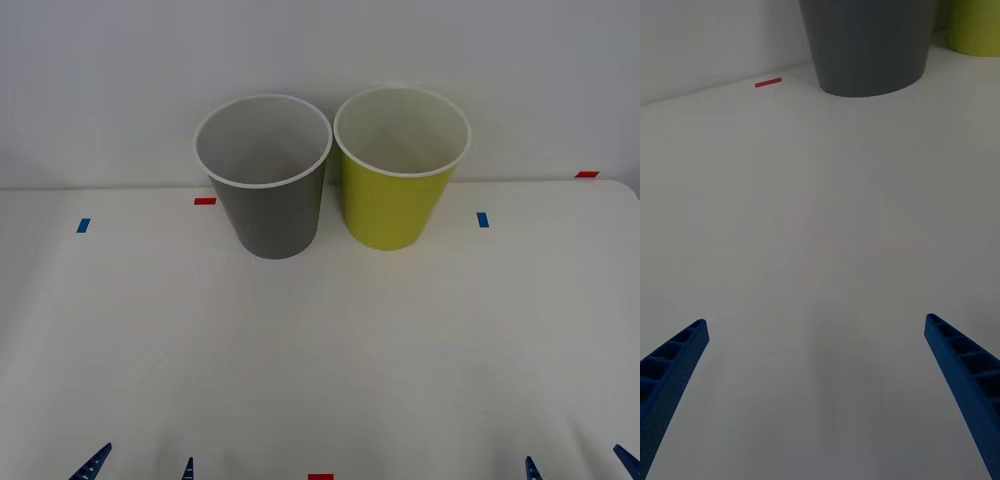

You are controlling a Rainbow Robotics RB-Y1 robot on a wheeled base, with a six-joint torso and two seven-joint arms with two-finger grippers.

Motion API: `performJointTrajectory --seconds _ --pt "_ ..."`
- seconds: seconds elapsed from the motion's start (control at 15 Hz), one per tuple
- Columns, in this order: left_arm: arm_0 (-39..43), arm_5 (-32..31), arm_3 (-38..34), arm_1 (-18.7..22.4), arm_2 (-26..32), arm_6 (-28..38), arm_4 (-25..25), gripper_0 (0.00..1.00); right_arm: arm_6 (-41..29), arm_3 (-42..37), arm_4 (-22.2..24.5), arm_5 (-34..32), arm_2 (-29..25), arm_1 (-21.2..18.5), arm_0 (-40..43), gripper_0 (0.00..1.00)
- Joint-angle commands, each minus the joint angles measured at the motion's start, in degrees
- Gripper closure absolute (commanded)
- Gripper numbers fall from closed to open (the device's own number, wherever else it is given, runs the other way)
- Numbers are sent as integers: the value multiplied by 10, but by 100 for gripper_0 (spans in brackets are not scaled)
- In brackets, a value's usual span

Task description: Put cans in the gray bin and PET bottles in the light green bin.

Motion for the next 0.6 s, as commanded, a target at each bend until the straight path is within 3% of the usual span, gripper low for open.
performJointTrajectory --seconds 0.07,0.6 --pt "0 0 0 0 0 0 0 0 0 0 0 0 0 0 0 0" --pt "0 0 0 0 0 0 0 0 0 0 0 0 0 0 0 0"
